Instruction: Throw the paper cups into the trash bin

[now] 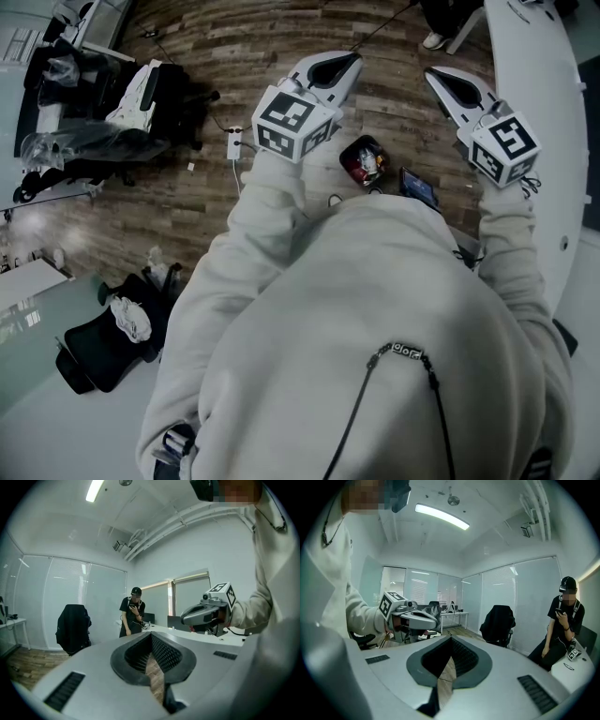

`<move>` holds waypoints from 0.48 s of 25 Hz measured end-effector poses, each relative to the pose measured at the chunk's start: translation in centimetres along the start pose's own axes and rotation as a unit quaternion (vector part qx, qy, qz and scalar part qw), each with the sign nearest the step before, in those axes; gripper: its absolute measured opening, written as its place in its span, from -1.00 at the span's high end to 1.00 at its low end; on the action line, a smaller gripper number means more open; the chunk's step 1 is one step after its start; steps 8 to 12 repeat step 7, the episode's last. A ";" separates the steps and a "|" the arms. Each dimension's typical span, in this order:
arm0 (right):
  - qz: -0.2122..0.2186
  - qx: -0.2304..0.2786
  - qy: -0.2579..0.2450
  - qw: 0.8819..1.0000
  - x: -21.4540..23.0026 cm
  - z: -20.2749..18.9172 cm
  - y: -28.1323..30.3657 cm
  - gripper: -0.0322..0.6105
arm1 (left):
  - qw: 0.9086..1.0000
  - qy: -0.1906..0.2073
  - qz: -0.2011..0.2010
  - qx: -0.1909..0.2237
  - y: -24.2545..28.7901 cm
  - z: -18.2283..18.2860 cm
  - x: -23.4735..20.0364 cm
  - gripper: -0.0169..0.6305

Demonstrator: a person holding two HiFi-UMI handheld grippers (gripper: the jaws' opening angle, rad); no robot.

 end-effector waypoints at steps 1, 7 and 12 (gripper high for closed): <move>0.000 0.000 -0.001 1.000 0.1 0.0 0.1 0.84 | 1.000 0.001 0.001 0.000 0.0 0.0 -0.1 0.95; 0.001 -0.006 -0.008 1.000 0.3 0.3 0.4 0.84 | 1.000 -0.004 0.008 0.007 0.0 0.3 -0.5 0.95; 0.001 -0.006 -0.008 1.000 0.3 0.3 0.4 0.84 | 1.000 -0.004 0.008 0.007 0.0 0.3 -0.5 0.95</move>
Point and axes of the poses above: the fingertips, and each gripper's own axes: y forward along the fingers, x to its right, z out of its top, the point moved 10 cm from there along -y, backward along the fingers, and after that the axes turned 11 degrees about x, right-handed, at the moved point
